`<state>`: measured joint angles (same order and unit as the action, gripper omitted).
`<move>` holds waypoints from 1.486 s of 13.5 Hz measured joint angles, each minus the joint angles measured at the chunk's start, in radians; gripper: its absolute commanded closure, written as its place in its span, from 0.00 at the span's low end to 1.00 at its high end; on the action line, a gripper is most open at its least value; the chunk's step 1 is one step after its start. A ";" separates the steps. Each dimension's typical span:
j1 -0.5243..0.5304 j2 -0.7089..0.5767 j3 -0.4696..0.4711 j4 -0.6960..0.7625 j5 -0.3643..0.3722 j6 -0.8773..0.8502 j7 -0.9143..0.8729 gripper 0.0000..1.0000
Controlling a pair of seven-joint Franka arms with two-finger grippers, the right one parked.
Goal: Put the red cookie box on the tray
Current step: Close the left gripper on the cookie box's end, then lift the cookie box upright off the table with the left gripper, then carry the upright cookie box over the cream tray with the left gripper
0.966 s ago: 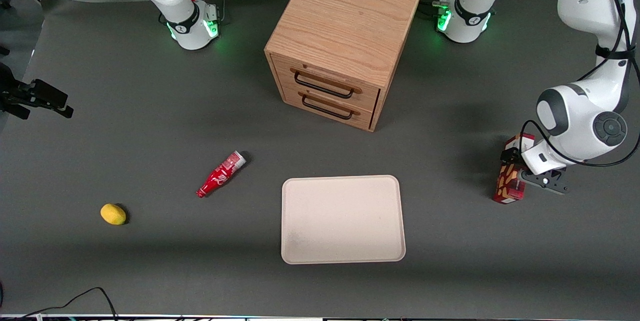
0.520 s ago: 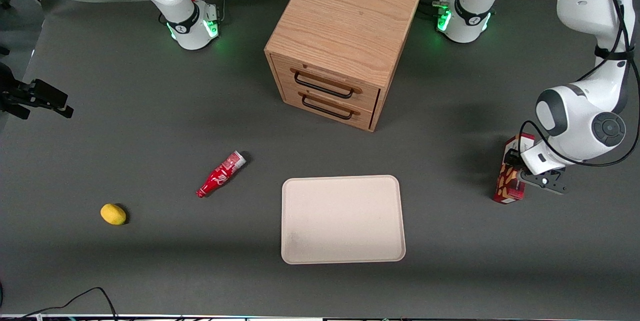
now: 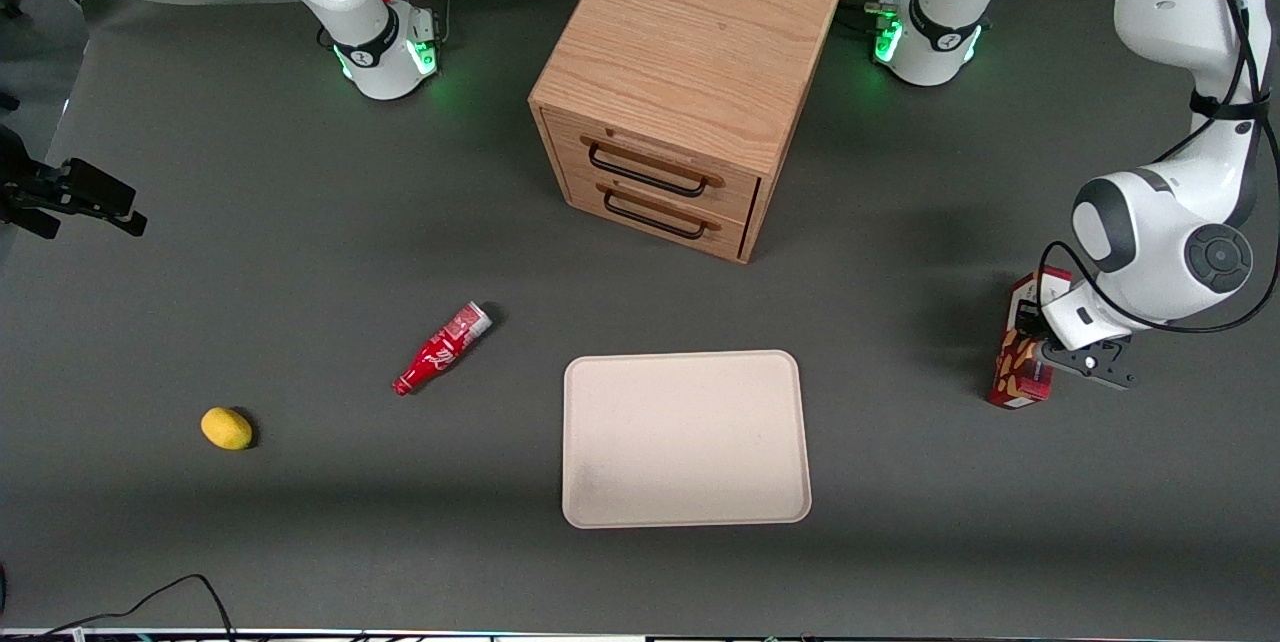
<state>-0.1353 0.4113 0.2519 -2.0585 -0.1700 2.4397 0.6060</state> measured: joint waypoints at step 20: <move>-0.180 -0.114 -0.007 0.824 0.077 -1.034 -0.404 1.00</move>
<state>-0.3153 0.2974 0.2444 -1.2349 -0.0934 1.4059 0.2023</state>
